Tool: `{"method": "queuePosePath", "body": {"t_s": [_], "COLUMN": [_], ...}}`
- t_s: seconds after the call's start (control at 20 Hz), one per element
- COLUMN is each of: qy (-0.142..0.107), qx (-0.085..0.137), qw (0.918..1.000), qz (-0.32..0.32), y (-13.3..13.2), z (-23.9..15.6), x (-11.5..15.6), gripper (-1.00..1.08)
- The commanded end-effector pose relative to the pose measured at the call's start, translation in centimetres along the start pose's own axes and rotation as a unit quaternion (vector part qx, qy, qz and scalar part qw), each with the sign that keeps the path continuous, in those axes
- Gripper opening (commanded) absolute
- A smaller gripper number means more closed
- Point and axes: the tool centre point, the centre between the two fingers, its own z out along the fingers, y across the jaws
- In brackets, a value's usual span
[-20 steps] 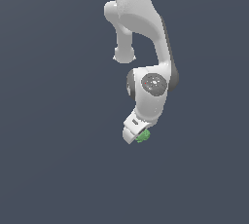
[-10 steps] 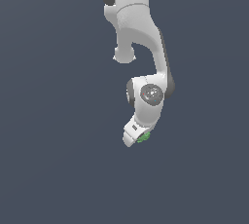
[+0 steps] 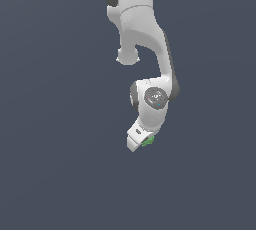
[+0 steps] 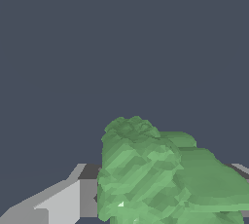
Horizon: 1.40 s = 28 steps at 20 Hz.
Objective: Pick up the object and move it to a goal position.
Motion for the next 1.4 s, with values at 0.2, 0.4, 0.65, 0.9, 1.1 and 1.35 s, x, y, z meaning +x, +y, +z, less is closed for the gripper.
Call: {"method": "queuePosePath", "body": {"t_s": [0.2,0.4,0.65,0.9,1.1,1.35], "qy": [0.0,0.0,0.0,0.0,0.0,0.001], "qx": [0.0,0.0,0.0,0.0,0.0,0.0], "qw": [1.0,1.0,1.0,1.0,1.0,1.0], "qz": [0.0,0.0,0.0,0.0,0.0,0.0], "y": [0.0,0.6,2.4,5.6,8.4,11.8], "z": [0.0,-0.7,-3.0,-6.8,-10.2,-14.5], "x": [0.0,-0.5,-2.2,-5.0,-7.5,-10.5], "gripper": [-1.0,-1.0,-1.0,-1.0,-1.0,-1.0]}}
